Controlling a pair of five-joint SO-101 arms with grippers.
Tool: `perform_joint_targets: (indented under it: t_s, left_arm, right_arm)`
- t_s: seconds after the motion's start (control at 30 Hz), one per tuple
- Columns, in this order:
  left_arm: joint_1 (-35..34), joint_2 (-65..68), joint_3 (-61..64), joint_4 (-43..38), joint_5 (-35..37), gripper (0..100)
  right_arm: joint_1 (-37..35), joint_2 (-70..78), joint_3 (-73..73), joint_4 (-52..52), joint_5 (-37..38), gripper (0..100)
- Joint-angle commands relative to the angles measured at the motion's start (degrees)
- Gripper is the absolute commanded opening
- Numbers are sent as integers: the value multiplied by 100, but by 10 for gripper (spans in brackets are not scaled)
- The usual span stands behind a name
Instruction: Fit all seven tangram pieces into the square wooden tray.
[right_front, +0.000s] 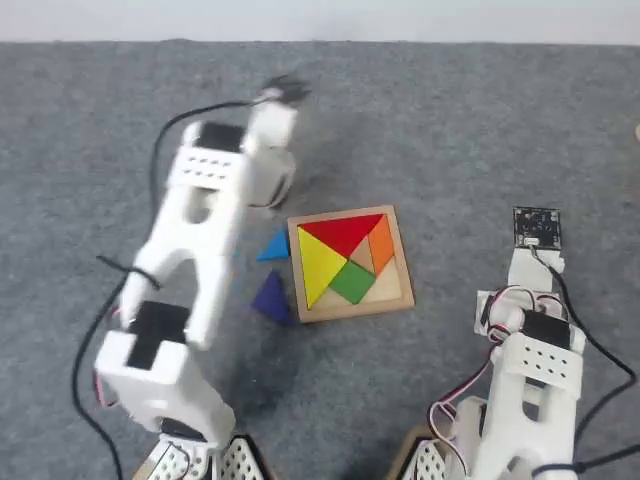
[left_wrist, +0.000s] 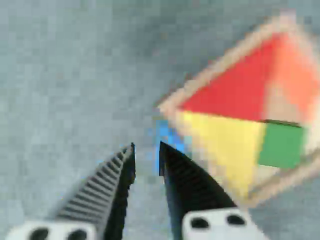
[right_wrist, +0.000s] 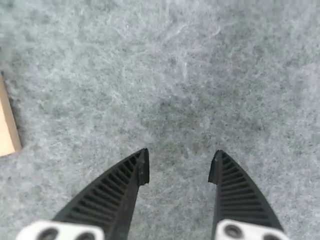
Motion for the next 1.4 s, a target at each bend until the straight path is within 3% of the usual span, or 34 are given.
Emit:
perform_joint_targets:
  t_s: [0.0,0.27,0.77,0.97,1.13,1.37]
  left_arm:
    - [-615,-642,1376,-1037,9,84]
    - [-659,-800,2158,-1670,-677,177]
    - [255,-782,2686,-1811,-1380,177]
    - [431,-712,3029,-2532,-1793,171]
    - [387,114,2422,-2470,-1855,155]
    - [229,1020,1191,-1433,-2066,152]
  right_arm:
    - [-75,-4,-668,444,149,214]
    - [-1297,-4,-1266,1411,53,213]
    - [-1314,-4,-695,936,-211,213]
    - [-1314,-4,-695,936,-211,213]
    - [-1314,-4,-642,910,-202,213]
    - [-1314,-4,-642,910,-202,213]
